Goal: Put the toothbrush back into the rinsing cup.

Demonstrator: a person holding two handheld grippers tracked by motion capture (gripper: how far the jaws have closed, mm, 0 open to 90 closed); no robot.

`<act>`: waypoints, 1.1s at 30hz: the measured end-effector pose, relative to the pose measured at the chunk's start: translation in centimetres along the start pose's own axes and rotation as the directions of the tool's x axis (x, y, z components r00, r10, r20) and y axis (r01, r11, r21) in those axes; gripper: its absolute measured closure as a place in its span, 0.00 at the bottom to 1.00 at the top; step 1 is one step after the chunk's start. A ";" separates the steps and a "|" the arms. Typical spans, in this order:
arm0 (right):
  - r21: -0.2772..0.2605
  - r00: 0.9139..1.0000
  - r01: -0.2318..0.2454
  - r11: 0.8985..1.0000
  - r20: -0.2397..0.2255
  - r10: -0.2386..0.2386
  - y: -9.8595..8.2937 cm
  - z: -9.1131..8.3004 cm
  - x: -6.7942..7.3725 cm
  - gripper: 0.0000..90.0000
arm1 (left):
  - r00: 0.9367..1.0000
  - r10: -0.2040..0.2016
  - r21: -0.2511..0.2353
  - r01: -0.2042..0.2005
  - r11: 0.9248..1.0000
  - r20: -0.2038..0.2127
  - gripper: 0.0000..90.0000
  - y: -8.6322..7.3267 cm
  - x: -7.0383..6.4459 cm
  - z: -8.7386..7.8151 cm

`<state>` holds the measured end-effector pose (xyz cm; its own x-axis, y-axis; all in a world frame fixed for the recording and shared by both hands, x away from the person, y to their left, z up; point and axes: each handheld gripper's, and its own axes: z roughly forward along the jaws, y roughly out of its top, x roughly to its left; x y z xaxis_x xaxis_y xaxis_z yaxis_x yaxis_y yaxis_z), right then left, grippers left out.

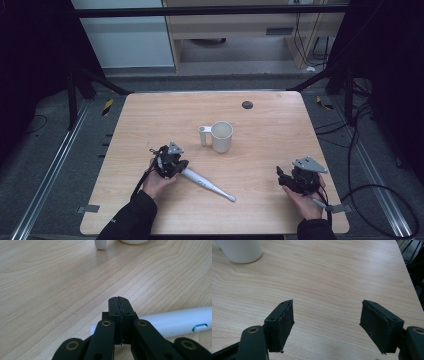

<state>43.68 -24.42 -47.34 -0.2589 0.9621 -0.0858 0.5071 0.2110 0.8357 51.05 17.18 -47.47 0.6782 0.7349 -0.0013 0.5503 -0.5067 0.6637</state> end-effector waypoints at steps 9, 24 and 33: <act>0.002 1.000 0.000 1.000 0.002 0.000 0.0 0.0 0.0 0.30 | 1.000 0.000 0.003 0.000 1.000 0.006 1.00 -0.3 -0.2 -0.3; 0.005 1.000 0.002 1.000 0.003 -0.002 -0.1 0.0 -0.1 0.30 | 1.000 0.014 0.009 -0.014 1.000 0.011 1.00 -0.8 -0.6 -1.0; 0.004 1.000 0.001 1.000 0.006 -0.001 -0.1 0.0 -0.1 0.30 | 1.000 0.022 0.011 -0.023 1.000 0.018 1.00 -1.1 -1.1 -1.4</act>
<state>43.66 -24.58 -47.38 -0.2545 0.9629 -0.0899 0.5105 0.2127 0.8331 49.04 17.59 -47.08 0.6988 0.7153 0.0003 0.5400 -0.5279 0.6556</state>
